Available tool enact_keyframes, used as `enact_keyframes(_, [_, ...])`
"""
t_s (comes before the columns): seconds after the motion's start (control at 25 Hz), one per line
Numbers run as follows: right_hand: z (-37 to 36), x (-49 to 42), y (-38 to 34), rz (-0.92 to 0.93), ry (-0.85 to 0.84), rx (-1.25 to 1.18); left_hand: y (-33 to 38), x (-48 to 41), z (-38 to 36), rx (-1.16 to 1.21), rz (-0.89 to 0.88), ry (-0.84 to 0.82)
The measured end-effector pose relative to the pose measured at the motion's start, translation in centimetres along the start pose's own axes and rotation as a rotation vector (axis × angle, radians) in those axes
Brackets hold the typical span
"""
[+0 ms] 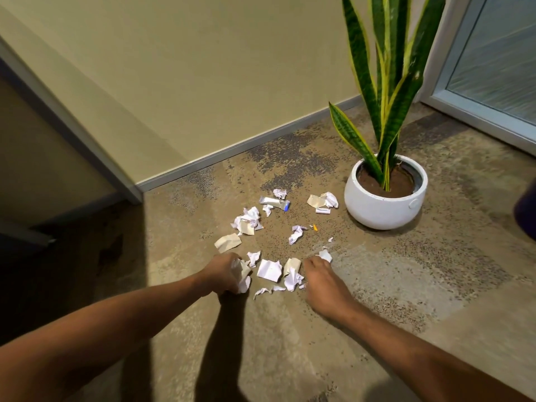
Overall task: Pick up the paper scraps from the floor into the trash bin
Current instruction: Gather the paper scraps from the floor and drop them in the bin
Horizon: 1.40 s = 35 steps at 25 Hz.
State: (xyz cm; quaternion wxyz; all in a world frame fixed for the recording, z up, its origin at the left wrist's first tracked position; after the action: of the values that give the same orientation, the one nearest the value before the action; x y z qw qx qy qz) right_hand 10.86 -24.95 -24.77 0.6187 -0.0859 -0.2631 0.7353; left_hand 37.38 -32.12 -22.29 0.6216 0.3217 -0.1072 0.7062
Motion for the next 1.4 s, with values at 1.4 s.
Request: enact_keyframes(1.4, [-3.1,-3.2,-1.9,-0.171,0.082,-0.502,6.3,-0.4,-4.5,0.225,-0.282,0.041])
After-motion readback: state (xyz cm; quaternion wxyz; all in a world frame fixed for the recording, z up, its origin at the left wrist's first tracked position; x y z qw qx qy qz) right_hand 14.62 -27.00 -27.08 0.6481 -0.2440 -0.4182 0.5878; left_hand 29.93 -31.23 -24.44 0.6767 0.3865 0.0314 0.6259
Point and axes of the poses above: each hand's wrist, its own x-axis away from the middle knuckle, its own z-axis out of the back of the hand, y = z × x, the point moved 4 cm from there along -x, towards the middle knuckle, and after that the axes turned 2 degrees about z, right-handed, at the moved point
